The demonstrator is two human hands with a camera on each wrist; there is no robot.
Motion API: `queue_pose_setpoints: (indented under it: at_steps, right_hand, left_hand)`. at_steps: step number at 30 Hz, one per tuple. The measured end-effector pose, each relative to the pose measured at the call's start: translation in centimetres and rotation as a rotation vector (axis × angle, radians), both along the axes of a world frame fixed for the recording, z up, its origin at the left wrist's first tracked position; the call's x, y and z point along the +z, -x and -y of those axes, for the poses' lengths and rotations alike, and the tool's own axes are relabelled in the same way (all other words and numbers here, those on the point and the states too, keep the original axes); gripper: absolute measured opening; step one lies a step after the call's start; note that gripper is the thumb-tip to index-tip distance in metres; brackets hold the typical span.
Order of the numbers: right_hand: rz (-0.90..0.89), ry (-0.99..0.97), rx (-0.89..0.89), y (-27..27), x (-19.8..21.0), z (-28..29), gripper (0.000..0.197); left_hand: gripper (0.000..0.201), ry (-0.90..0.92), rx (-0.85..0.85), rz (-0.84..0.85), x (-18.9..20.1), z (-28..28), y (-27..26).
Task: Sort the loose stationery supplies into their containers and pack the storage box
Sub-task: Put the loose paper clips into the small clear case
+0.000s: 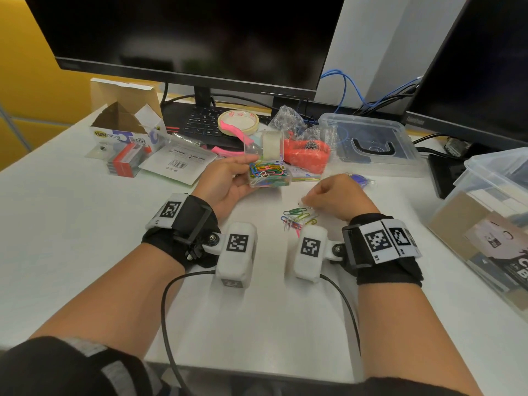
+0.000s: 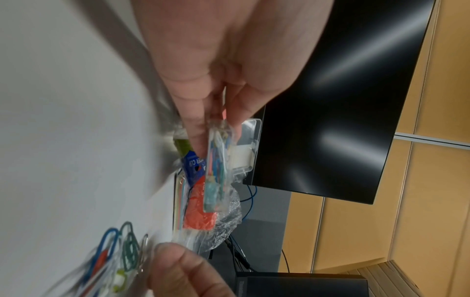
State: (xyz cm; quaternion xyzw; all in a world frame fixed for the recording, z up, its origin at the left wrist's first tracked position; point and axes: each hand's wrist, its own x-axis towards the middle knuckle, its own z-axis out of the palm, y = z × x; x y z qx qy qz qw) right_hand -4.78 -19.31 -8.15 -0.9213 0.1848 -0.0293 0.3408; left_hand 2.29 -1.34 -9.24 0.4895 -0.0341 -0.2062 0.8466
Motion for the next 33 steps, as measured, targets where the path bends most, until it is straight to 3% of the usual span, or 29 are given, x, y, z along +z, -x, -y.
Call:
queue_pose_setpoints:
  at_steps: [9, 12, 16, 19, 22, 27, 33]
  right_hand:
    - [-0.134, 0.027, 0.104, -0.3, 0.0, -0.3, 0.006]
    - [-0.013, 0.003, 0.045, -0.4, -0.1, -0.2, 0.02]
    - [0.272, -0.126, 0.009, -0.7, 0.2, -0.7, 0.009]
    - [0.383, -0.165, 0.036, -0.9, 0.5, -1.3, 0.013]
    - [0.386, -0.208, 0.082, -1.2, 0.4, -1.9, 0.011]
    - [0.364, -0.09, 0.094, -1.1, 0.3, -2.1, 0.012]
    - [0.368, -0.086, -0.067, -0.8, 0.2, -0.6, 0.014]
  left_hand:
    - [0.029, -0.004, 0.009, -0.006, -0.1, 0.0, -0.1]
    - [0.03, -0.026, 0.005, 0.013, 0.0, 0.1, 0.0]
    - [0.032, -0.064, -0.053, 0.033, 0.0, 0.2, 0.1]
    - [0.032, -0.087, -0.11, 0.043, 0.0, 0.3, 0.2]
    - [0.029, -0.098, -0.148, 0.052, 0.0, 0.3, 0.4]
    - [0.031, -0.104, -0.163, 0.062, 0.0, 0.3, 0.6]
    - [0.032, -0.074, -0.119, 0.025, 0.1, 0.3, 0.3]
